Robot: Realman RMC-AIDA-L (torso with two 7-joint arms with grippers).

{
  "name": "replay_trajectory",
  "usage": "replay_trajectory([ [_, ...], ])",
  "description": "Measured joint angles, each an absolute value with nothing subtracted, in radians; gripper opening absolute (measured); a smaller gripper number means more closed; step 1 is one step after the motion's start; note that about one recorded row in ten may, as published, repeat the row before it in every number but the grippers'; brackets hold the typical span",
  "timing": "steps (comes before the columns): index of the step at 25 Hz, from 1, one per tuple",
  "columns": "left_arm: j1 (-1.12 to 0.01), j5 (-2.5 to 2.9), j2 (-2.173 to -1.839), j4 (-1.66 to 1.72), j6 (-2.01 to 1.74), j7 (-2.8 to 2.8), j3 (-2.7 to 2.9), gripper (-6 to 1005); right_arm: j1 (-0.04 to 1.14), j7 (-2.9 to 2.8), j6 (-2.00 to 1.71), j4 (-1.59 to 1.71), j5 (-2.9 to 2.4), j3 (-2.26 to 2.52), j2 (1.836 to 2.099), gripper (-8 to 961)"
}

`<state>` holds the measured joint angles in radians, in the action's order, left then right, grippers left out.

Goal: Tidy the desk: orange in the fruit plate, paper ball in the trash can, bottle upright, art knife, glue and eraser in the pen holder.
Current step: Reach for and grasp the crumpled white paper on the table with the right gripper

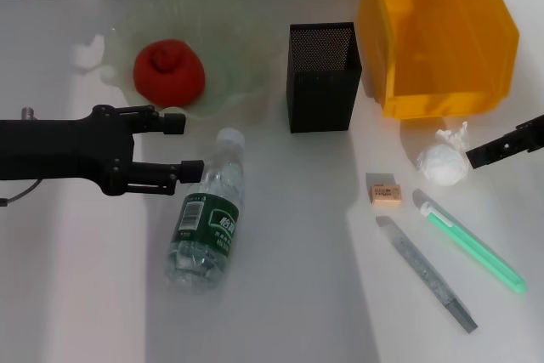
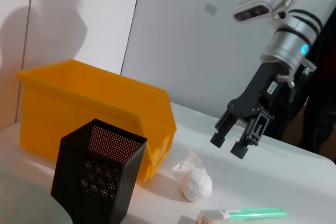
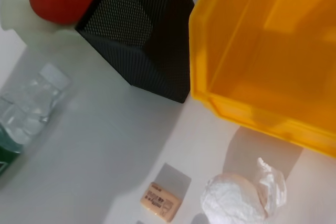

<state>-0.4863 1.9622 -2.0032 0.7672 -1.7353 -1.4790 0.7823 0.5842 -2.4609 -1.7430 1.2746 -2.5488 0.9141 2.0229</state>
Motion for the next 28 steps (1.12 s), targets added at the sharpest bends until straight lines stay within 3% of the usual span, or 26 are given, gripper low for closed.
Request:
replay_trajectory([
  [6,-0.483,1.962,-2.006,0.765,-1.73,-1.474,0.781,830,0.63,-2.461,-1.642,1.201,-2.647,0.992,2.054,831],
  [13,-0.484,1.962,-2.007,0.742,-1.73,-1.466,0.776,828,0.66,-2.461,-1.541,1.128,-2.659,1.063,2.072,798],
  [28,-0.472,1.956,-2.005,0.742,-1.73,-1.466,0.772,823,0.717,-2.468,-1.424,1.001,-2.7,1.156,2.078,699],
])
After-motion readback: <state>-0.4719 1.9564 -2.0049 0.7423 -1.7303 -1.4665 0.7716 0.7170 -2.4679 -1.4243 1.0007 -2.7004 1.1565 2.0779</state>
